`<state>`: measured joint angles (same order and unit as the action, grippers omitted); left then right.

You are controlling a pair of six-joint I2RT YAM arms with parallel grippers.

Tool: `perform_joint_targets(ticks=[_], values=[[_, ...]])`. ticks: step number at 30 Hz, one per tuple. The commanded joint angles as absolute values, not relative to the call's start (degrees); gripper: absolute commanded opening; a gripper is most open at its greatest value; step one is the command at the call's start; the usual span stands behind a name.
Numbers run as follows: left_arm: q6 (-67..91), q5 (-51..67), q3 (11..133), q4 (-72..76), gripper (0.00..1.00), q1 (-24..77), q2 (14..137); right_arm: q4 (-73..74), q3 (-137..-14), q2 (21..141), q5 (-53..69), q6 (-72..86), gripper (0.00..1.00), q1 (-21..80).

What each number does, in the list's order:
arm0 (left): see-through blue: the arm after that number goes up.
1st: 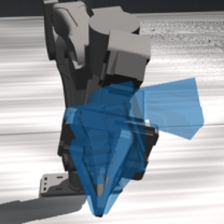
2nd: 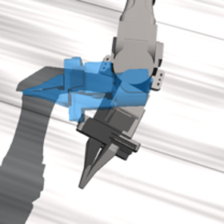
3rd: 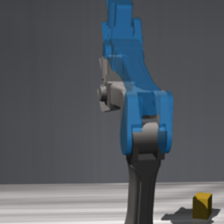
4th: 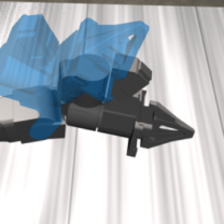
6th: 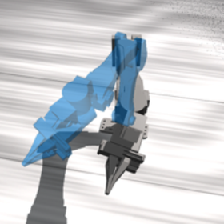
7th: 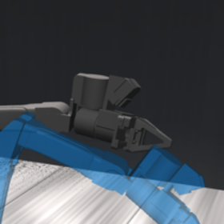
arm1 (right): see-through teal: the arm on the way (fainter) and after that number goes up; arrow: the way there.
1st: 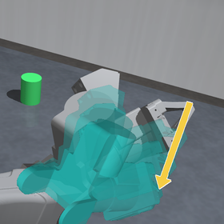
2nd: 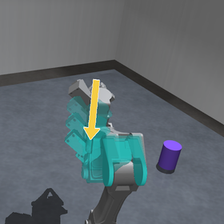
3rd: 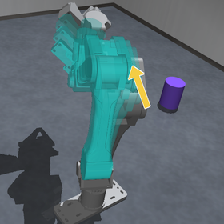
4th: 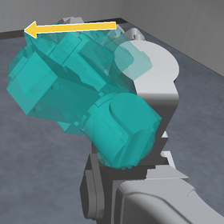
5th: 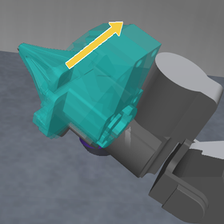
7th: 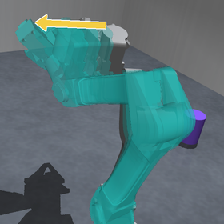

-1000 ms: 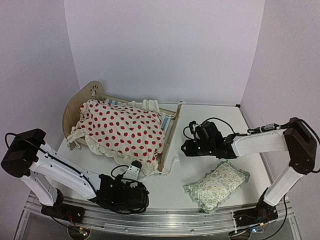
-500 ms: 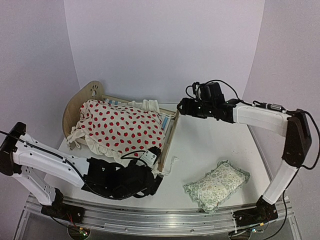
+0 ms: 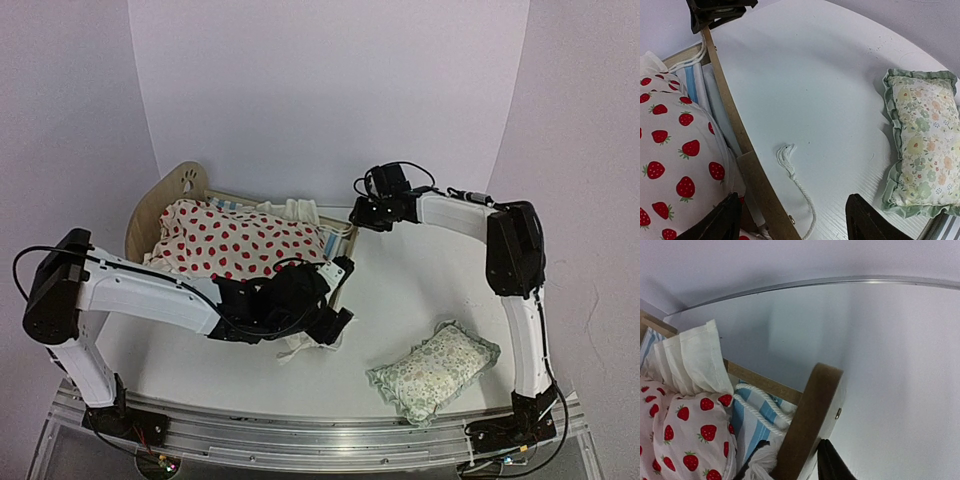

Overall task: Set up the pet bed
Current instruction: Rotate the bed frame at the center of the board.

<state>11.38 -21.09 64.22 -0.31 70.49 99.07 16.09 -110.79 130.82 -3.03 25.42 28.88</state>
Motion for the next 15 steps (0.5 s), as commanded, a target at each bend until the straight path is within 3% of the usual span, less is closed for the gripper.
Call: perform_joint_targets(ticks=[1, 3, 6, 15], values=[[7.44, -18.09, 68.28, 3.17, 0.67, 68.70, 102.46, 17.75, -112.43, 130.36, -3.44, 23.56, 0.16, 28.95], [6.88, -17.51, 68.48, 3.58, 0.57, 67.91, 103.68, 17.73, -110.65, 129.06, -3.86, 23.22, 0.07, 28.99], [6.77, -18.09, 67.54, 4.40, 0.44, 66.70, 104.18, 17.73, -107.47, 126.91, -4.75, 22.69, 0.00, 28.92], [8.08, -23.14, 60.27, 5.99, 0.41, 64.69, 99.33, 17.40, -93.27, 115.09, -8.64, 25.30, 0.00, 29.83]])
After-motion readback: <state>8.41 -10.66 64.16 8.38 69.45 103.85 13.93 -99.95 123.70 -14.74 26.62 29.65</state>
